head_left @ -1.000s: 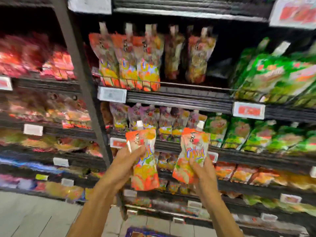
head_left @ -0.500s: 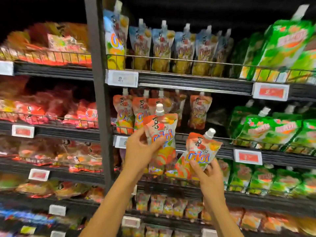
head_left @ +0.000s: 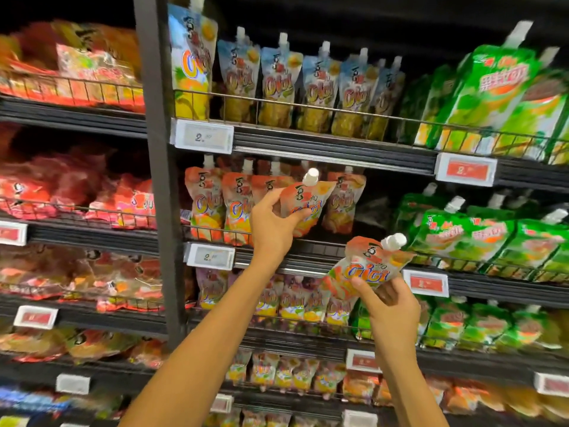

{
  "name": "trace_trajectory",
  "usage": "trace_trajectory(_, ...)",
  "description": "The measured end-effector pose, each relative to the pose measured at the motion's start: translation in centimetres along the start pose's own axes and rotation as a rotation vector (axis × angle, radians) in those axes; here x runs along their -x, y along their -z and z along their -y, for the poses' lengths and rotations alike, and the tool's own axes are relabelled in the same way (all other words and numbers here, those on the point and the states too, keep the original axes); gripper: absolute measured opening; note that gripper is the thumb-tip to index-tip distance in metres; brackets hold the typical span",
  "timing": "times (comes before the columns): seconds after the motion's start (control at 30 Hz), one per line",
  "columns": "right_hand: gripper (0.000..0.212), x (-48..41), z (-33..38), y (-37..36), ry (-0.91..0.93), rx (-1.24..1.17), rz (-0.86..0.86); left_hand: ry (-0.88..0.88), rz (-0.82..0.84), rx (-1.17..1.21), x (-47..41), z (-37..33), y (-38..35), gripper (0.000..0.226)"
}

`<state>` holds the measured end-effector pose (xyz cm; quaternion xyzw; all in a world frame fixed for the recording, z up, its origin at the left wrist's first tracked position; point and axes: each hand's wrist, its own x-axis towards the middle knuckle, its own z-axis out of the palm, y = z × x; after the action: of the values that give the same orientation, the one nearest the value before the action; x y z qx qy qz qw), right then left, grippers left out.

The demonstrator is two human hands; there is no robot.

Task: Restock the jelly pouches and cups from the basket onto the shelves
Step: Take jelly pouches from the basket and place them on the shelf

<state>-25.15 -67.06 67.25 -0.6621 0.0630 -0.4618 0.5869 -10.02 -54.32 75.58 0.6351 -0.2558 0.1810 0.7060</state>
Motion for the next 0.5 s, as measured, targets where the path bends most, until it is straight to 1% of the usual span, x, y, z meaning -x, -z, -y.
trace_trajectory(0.1,0.028,-0.3,0.3,0.3,0.018,-0.002,-0.009,-0.023,-0.002,-0.071,0.2,1.2,-0.4,0.027)
trace_trajectory(0.2,0.032,-0.8,0.4,0.4,0.023,-0.007,-0.014,0.002,-0.02,-0.11,0.1,1.8,-0.4,0.039)
trace_trajectory(0.3,0.033,-1.7,0.9,0.1,0.046,0.013,0.002,0.003,-0.018,-0.229,-0.3,2.1,-0.3,0.048)
trace_trajectory(0.43,0.034,-3.4,1.5,-0.9,0.091,0.038,-0.009,-0.1,-0.009,-0.435,-0.2,2.2,0.1,0.036)
trace_trajectory(0.5,0.034,-4.6,1.7,-1.5,0.127,0.044,-0.023,-0.125,-0.017,-0.531,-0.3,2.3,0.4,0.036)
